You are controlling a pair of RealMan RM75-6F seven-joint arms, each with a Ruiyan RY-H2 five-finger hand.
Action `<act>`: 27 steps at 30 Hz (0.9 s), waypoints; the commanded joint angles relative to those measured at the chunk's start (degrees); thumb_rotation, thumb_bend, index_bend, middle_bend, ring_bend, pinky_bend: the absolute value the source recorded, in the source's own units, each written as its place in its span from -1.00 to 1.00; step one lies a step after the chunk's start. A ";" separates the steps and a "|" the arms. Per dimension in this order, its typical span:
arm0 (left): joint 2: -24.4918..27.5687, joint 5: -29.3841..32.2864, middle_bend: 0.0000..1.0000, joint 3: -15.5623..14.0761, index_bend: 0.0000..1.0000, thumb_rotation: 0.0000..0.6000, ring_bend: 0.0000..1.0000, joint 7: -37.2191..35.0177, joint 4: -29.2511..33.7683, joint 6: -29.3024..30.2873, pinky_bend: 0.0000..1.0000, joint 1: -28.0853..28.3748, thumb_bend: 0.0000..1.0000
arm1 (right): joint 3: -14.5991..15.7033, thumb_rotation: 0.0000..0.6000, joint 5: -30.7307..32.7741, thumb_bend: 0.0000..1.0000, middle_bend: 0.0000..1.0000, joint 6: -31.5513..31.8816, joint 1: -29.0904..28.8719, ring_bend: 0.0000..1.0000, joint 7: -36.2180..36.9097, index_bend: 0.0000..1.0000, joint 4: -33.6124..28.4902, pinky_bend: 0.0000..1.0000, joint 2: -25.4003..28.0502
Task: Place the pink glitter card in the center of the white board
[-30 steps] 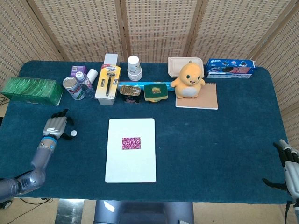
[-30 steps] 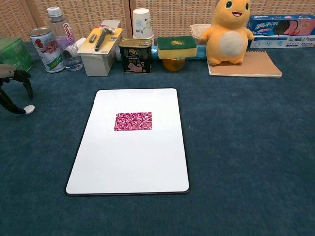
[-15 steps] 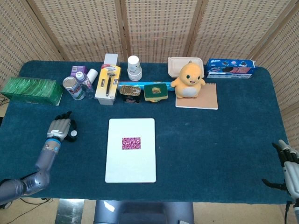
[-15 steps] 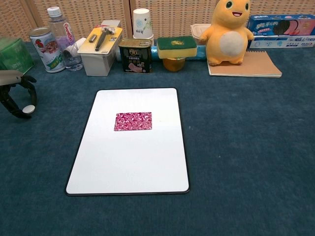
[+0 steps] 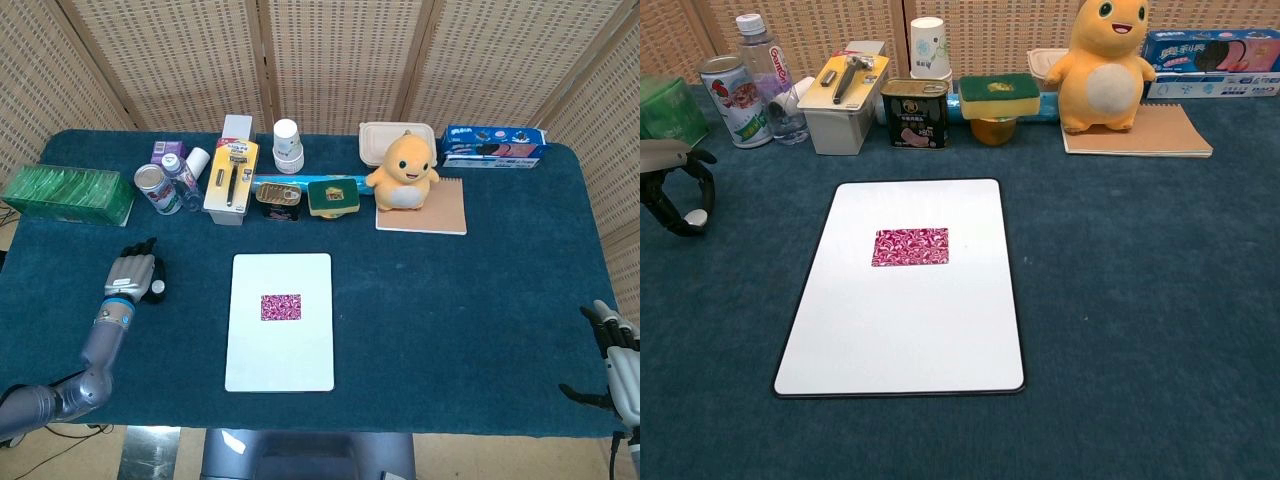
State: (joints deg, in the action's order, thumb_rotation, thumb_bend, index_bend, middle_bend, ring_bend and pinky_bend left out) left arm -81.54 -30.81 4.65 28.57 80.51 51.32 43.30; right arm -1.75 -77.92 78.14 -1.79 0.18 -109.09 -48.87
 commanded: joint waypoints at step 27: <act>-12.16 7.92 -1.00 6.62 0.08 1.00 -1.00 22.08 18.20 14.88 -0.90 13.78 -0.45 | -0.12 1.00 -0.07 -0.96 -1.00 -0.10 -0.02 -1.00 2.72 -1.00 0.32 -1.00 1.16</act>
State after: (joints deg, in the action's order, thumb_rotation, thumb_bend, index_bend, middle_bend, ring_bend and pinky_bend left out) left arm -91.70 -24.80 10.19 49.60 99.90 66.04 55.53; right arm -1.82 -77.98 78.02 -1.81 2.84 -108.80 -47.77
